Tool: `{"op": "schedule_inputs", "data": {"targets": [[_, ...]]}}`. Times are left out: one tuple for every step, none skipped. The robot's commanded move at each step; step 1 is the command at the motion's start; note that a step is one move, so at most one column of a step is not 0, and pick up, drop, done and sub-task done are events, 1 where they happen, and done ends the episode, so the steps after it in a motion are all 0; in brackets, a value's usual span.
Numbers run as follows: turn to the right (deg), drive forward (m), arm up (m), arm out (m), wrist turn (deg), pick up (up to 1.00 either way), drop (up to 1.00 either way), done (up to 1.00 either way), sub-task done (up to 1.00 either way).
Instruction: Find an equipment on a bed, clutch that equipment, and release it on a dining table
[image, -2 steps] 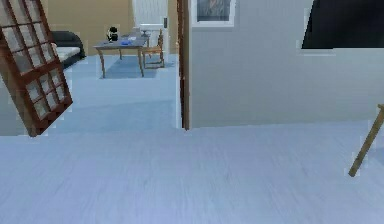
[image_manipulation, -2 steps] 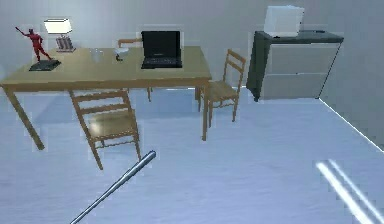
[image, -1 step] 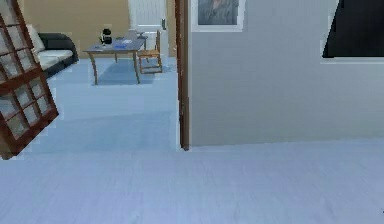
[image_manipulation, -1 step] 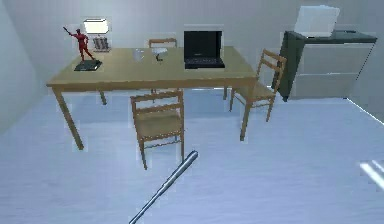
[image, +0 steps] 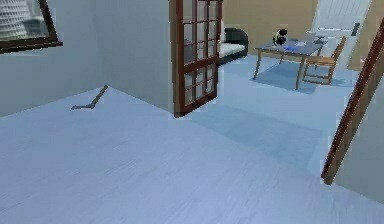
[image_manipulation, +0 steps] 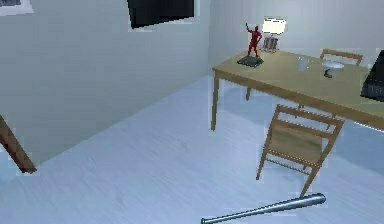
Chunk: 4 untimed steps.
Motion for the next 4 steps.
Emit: {"op": "schedule_inputs", "data": {"targets": [[-12.0, 0.0, 0.0, 0.0, 0.0, 0.0, 0.0, 0.0, 0.0], [0.0, 0.85, 0.0, 0.0, 0.0, 0.0, 0.0, 0.0, 0.0], [-39.0, 0.0, 0.0, 0.0, 0.0, 0.0, 0.0, 0.0, 0.0], [0.0, 0.5, 0.0, 0.0, 0.0, 0.0, 0.0, 0.0, 0.0]]}}
